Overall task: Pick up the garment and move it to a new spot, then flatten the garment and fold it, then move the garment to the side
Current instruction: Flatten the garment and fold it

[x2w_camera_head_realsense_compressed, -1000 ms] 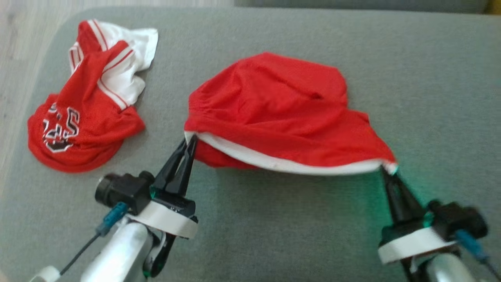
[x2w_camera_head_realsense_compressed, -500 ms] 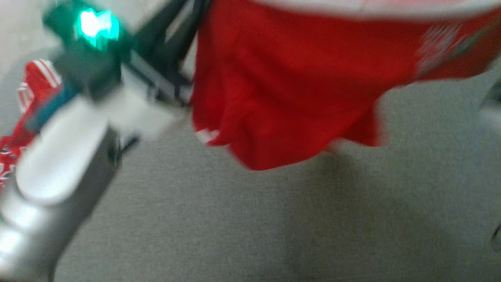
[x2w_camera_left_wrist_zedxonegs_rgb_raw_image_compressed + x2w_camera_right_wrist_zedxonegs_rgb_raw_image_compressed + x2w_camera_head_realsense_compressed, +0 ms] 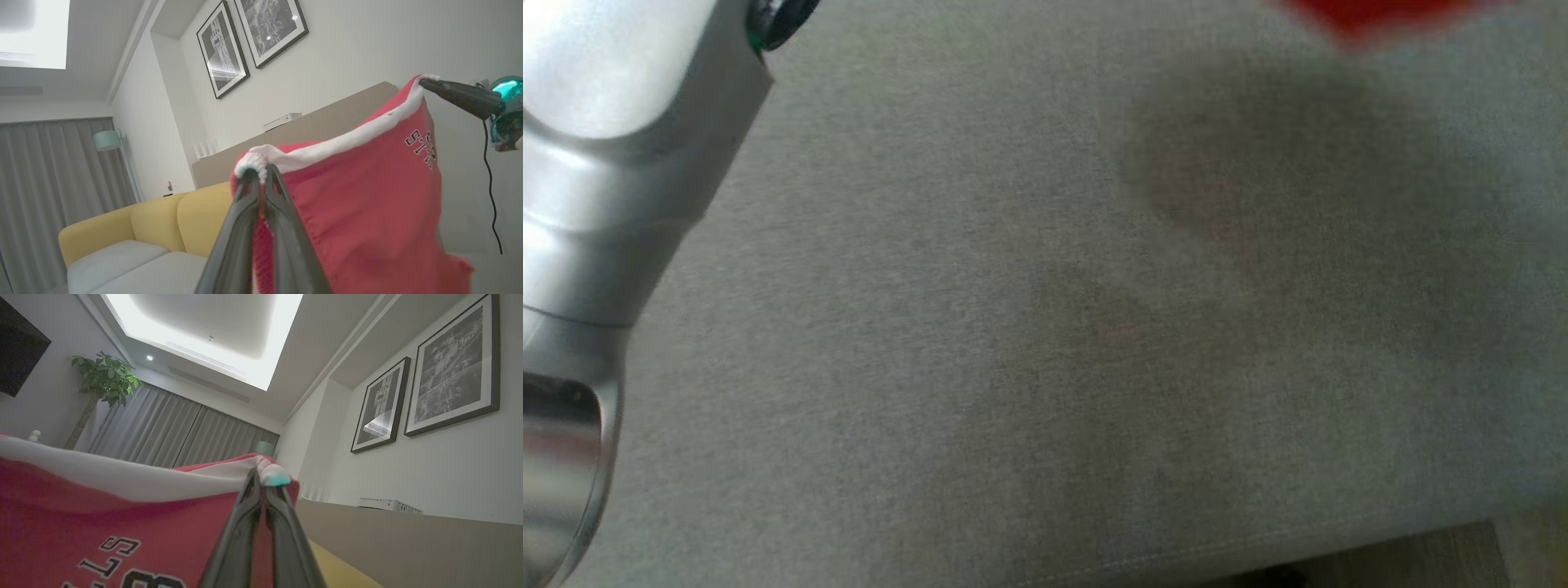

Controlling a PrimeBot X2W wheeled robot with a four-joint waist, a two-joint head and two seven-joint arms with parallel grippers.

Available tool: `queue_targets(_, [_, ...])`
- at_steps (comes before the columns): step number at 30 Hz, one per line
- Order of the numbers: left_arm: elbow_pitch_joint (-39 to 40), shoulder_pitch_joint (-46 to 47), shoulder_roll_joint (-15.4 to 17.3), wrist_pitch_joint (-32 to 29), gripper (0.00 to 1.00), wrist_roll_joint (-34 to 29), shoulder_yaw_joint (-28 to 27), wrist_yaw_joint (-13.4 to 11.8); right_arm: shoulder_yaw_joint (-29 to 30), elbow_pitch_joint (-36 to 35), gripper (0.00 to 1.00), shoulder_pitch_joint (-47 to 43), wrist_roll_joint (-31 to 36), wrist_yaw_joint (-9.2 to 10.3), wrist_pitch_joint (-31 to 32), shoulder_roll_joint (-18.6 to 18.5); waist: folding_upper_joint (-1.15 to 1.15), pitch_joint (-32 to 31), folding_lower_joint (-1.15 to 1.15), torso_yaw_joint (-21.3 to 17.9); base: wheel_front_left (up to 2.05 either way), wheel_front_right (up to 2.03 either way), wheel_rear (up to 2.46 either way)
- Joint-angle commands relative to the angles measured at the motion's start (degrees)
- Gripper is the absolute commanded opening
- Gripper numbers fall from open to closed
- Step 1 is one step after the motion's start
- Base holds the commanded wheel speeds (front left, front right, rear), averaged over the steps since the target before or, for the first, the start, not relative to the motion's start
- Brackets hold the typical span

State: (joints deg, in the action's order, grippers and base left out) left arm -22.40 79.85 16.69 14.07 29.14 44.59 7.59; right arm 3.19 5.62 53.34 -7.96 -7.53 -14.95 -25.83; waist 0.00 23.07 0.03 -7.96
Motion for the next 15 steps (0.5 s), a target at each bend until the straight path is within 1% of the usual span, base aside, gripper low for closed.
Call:
queue_targets(1, [0.72, 2.49, 1.40, 0.51, 0.00, -0.60, -0.99, -0.11, 0.52, -2.45, 0.00, -0.68, 0.39, 0.04, -0.05, -0.90, 0.00, 1.23, -0.03, -1.09, 0.00, 0.00, 0.00])
queue_targets(3, [0.84, 1.60, 2.28, 0.82, 0.00, -1.72, 0.52, -0.11, 0.87, -4.02, 0.00, -2.66, 0.47, 0.04, -0.05, -0.52, 0.00, 1.41, -0.03, -1.08, 0.00, 0.00, 0.00])
queue_targets(6, [4.29, -2.94, 4.46, 0.89, 0.00, -4.84, 1.71, -0.11, 1.35, -6.66, 0.00, -8.43, 0.09, 0.04, -0.05, 1.10, 0.00, 1.40, -0.03, -1.08, 0.00, 0.00, 0.00])
queue_targets(7, [6.55, -8.25, 6.36, 0.90, 0.00, -7.39, 2.90, -0.14, 1.43, -8.01, 0.00, -13.96, -0.35, 0.04, -0.05, 2.77, 0.00, 1.18, -0.03, -1.03, 0.00, 0.00, 0.00])
queue_targets(9, [8.52, -14.53, 7.73, 0.91, 0.00, -9.19, 4.23, -0.59, 1.26, -8.71, 0.00, -20.44, -0.65, 0.04, -0.05, 4.44, 0.00, 0.81, -0.03, -0.90, 0.00, 0.00, 0.00])
queue_targets(11, [10.06, -21.13, 8.86, 0.92, 0.00, -10.83, 5.86, -1.68, 1.33, -9.08, 0.00, -27.14, -0.85, 0.04, -0.05, 6.40, 0.00, 0.37, -0.03, -0.80, 0.00, 0.00, 0.00])
queue_targets(15, [12.23, -35.20, 10.19, 0.92, 0.00, -10.71, 8.27, -4.29, 2.53, -10.11, 0.00, -39.41, -1.69, 0.04, -0.05, 11.08, 0.00, -1.14, -0.03, -1.30, 0.00, 0.00, 0.00])
